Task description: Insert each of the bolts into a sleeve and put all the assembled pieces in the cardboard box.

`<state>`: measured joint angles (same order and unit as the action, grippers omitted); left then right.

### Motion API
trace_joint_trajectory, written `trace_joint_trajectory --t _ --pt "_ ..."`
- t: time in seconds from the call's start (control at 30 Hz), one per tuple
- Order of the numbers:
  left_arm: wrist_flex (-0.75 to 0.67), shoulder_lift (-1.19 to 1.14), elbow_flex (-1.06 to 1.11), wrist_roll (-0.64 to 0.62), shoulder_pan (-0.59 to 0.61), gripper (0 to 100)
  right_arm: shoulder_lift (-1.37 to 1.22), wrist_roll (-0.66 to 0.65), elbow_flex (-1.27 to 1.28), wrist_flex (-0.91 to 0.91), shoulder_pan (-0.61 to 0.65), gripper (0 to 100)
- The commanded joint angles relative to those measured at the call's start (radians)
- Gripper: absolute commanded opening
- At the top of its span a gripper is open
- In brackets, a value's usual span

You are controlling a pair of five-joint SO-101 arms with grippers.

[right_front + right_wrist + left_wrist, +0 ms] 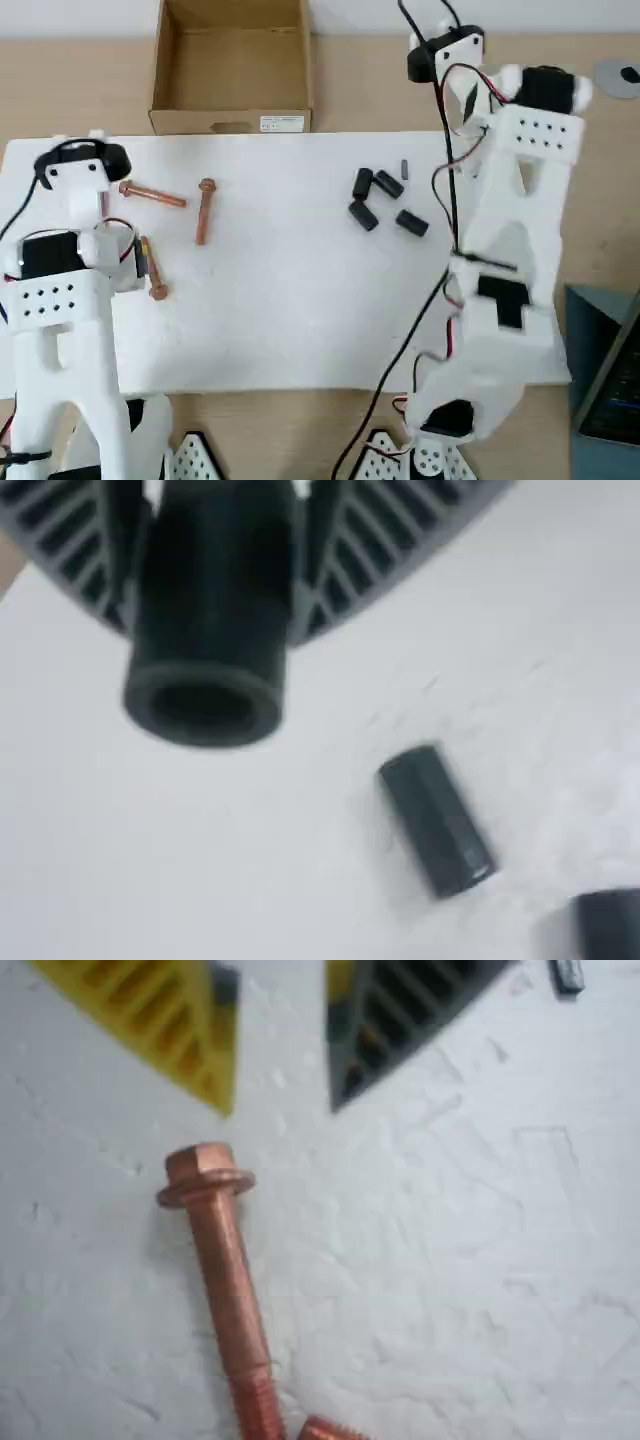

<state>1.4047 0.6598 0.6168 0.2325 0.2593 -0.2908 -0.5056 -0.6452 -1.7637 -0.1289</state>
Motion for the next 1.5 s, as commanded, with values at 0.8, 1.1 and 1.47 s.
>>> trace_joint_trajectory --t 0.8,1.1,1.47 --pt "0.196 -0.61 -0.703 -0.1 -0.204 7 1.31 0.16 1.084 0.003 -0.035 1.0" --pt "0.21 -0.903 -0.948 -0.098 -0.298 7 1.314 0.164 1.113 0.032 -0.136 1.0" --pt "0.209 -1.211 -1.241 -0.126 -0.31 8 1.314 0.164 1.121 0.04 -0.159 1.0"
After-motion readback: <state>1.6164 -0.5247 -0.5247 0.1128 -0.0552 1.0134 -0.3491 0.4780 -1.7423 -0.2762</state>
